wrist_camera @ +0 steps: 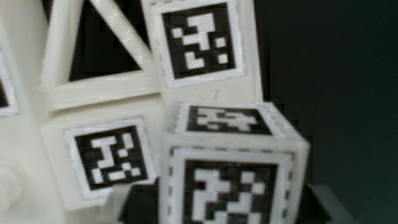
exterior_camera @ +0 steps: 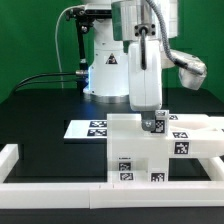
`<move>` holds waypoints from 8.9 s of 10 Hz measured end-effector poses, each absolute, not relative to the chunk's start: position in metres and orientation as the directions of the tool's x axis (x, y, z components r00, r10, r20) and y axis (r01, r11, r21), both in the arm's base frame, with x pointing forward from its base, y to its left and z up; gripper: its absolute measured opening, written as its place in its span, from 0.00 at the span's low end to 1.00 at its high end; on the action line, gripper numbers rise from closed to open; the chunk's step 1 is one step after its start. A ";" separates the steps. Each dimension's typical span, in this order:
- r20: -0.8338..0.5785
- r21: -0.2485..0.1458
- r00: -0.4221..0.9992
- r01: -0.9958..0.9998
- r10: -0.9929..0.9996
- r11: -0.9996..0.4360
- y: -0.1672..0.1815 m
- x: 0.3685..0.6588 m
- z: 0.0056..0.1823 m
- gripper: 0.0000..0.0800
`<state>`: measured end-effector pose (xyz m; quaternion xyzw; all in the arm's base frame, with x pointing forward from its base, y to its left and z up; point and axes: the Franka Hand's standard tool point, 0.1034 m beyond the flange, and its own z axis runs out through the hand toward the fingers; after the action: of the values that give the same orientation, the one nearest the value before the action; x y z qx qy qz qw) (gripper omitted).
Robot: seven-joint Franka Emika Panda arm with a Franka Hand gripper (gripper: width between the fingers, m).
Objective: Assemble chair
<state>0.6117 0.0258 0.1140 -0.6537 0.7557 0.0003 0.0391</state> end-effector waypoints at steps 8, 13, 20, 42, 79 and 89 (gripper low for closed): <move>0.029 -0.072 0.539 -0.839 -0.842 -0.539 0.043 0.607 0.117 0.81; 0.070 -0.005 0.903 -0.424 -0.424 -0.906 0.046 0.615 0.139 0.81; 0.108 0.044 0.964 -0.249 -0.243 -0.968 -0.004 0.600 0.107 0.81; -0.021 0.012 0.933 -0.360 -0.360 -0.933 0.054 0.621 0.127 0.81; 0.042 -0.031 0.989 -0.140 -0.141 -0.990 0.026 0.625 0.140 0.81; 0.037 0.021 0.955 0.292 0.293 -0.956 0.031 0.602 0.109 0.81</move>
Offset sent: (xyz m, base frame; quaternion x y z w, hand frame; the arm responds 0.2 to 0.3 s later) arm -0.0105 0.0439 -0.0036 -0.0645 -0.0483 -0.3580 0.9302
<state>0.6024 0.0305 0.1087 -0.9888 -0.1479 -0.0199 -0.0075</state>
